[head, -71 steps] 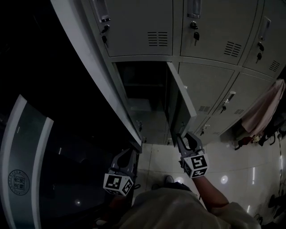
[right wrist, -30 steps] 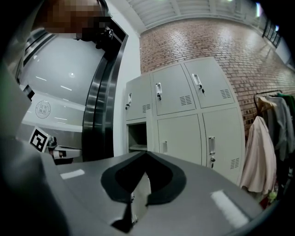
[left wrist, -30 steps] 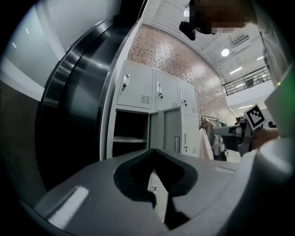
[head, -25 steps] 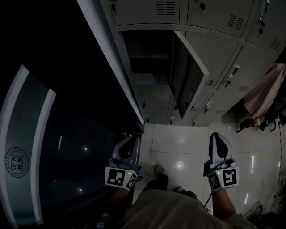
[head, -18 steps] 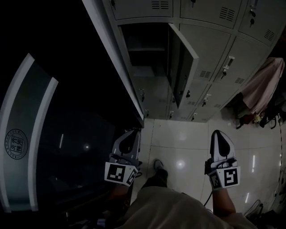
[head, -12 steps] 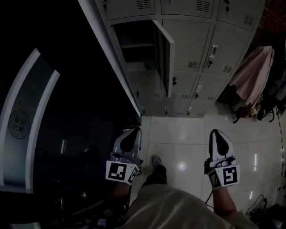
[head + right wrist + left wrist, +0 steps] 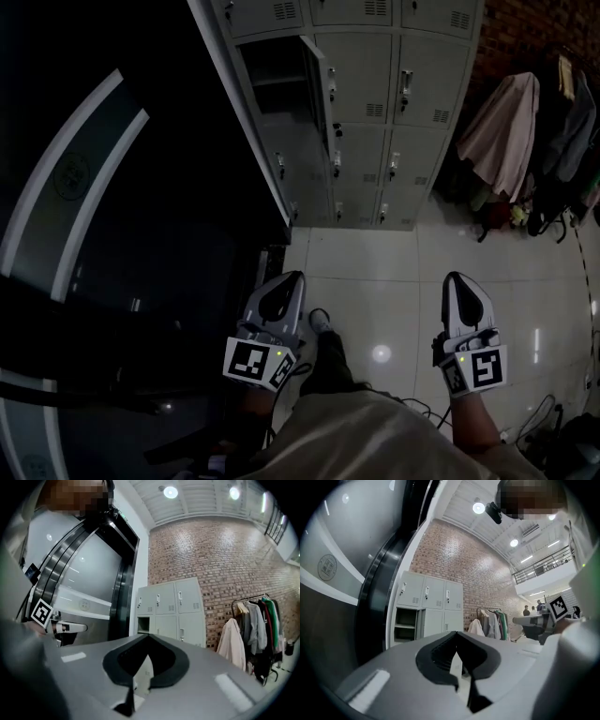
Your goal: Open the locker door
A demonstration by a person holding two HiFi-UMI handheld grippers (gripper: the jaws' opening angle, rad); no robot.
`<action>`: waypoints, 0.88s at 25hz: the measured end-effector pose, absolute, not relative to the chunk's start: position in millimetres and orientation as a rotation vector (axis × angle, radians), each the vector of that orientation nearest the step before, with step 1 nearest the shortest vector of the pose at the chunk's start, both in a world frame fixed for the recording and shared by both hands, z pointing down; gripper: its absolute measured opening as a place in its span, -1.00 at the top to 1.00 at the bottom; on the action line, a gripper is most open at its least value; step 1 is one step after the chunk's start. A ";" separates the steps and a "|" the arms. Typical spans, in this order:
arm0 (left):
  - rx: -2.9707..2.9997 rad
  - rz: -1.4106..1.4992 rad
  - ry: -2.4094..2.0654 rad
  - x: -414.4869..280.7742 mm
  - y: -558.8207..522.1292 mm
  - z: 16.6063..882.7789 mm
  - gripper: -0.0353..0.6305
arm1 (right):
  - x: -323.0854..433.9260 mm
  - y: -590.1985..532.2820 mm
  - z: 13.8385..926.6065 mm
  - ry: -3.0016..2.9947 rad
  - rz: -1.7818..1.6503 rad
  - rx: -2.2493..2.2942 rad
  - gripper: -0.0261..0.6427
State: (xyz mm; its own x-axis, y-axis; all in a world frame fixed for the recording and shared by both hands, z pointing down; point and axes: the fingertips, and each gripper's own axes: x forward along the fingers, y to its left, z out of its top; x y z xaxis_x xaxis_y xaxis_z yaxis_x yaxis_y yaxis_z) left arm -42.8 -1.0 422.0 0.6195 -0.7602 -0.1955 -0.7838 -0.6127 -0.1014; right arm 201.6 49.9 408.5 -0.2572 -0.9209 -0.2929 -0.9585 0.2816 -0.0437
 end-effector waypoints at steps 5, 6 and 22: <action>-2.627 0.169 1.279 -29.0 62.8 416.8 0.71 | 212.8 113.7 401.9 2.265 0.213 -1.739 0.92; -2.632 0.159 1.274 -25.7 70.9 417.4 0.71 | 214.7 122.4 400.4 2.258 0.210 -1.740 0.92; -2.632 0.125 1.210 -28.4 121.6 386.7 0.71 | 191.9 175.4 366.0 2.214 0.195 -1.738 0.92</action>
State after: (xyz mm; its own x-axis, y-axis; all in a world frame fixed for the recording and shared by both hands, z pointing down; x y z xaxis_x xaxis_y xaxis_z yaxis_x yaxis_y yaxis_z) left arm -28.4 121.6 386.7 0.6531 -0.7362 -0.1775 -0.7570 -0.6275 -0.1823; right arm 191.9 175.4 366.0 -0.2096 -0.9204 -0.3300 -0.9640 0.2510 -0.0879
